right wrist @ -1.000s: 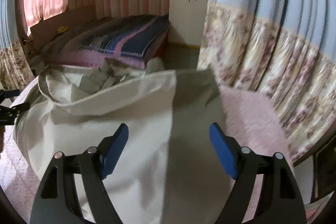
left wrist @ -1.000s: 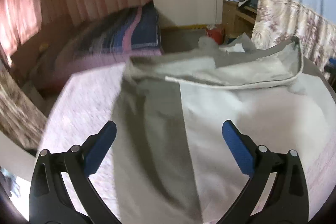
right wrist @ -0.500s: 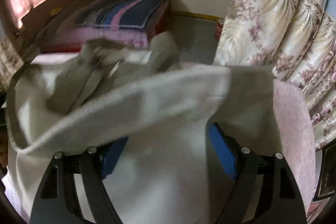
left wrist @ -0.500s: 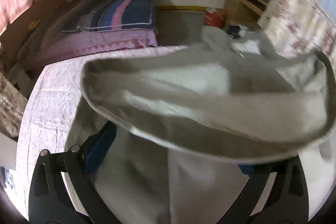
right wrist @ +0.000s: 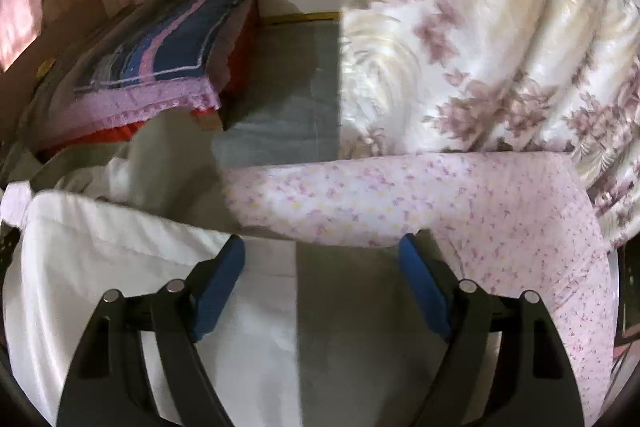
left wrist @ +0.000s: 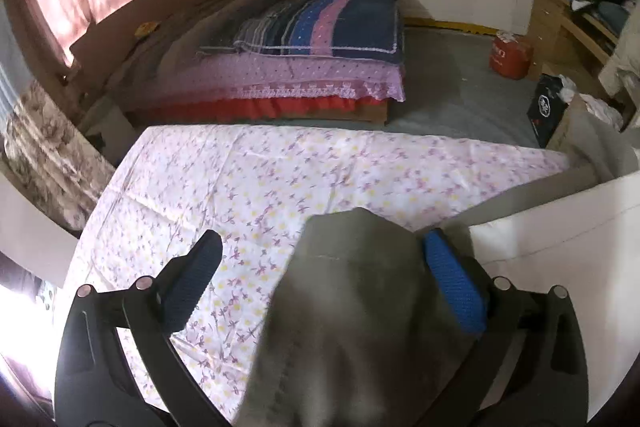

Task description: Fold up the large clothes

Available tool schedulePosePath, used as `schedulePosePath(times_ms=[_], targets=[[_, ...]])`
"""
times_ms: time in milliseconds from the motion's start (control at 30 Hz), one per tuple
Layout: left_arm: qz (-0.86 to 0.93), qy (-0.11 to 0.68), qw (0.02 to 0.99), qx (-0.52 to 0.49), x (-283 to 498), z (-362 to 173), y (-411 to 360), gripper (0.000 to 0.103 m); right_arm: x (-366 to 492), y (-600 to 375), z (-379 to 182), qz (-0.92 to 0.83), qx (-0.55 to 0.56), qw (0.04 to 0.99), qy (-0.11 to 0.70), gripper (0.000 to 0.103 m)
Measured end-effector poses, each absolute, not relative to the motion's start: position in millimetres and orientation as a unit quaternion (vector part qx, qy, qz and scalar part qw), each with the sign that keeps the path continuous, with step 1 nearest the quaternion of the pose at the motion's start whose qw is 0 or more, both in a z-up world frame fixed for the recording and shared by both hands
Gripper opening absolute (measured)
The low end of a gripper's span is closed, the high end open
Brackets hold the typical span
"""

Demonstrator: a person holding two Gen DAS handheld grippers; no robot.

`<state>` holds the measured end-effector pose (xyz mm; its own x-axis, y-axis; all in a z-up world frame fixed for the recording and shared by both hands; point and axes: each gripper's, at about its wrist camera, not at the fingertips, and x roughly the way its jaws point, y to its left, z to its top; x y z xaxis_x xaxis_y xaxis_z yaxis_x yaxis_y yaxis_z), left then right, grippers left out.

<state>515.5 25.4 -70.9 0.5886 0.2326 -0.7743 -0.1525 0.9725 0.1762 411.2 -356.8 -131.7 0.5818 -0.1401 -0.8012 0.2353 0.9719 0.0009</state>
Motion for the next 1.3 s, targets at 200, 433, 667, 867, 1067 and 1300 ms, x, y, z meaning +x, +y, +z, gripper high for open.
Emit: schedulePosePath(times_ms=[200, 433, 667, 867, 1067, 1300], targets=[[0.113, 0.416, 0.899, 0.075, 515, -65, 47, 0.100, 406, -375, -124, -0.150, 0.045, 0.879, 0.449, 0.080], [0.041, 0.358, 0.932, 0.044, 450, -11, 57, 0.098, 335, -391, -72, -0.074, 0.034, 0.918, 0.389, 0.086], [0.042, 0.391, 0.919, 0.020, 422, -18, 69, 0.100, 307, -406, -88, -0.045, 0.042, 0.902, 0.427, 0.085], [0.025, 0.442, 0.896, -0.023, 424, -60, 70, 0.100, 308, -398, -111, -0.015, 0.052, 0.889, 0.454, 0.021], [0.004, 0.453, 0.891, -0.034, 433, -66, 68, 0.009, 299, -401, -90, -0.024, 0.054, 0.910, 0.410, 0.003], [0.041, 0.397, 0.917, -0.009, 449, -44, 61, 0.000, 302, -394, -69, -0.084, 0.007, 0.935, 0.345, 0.002]])
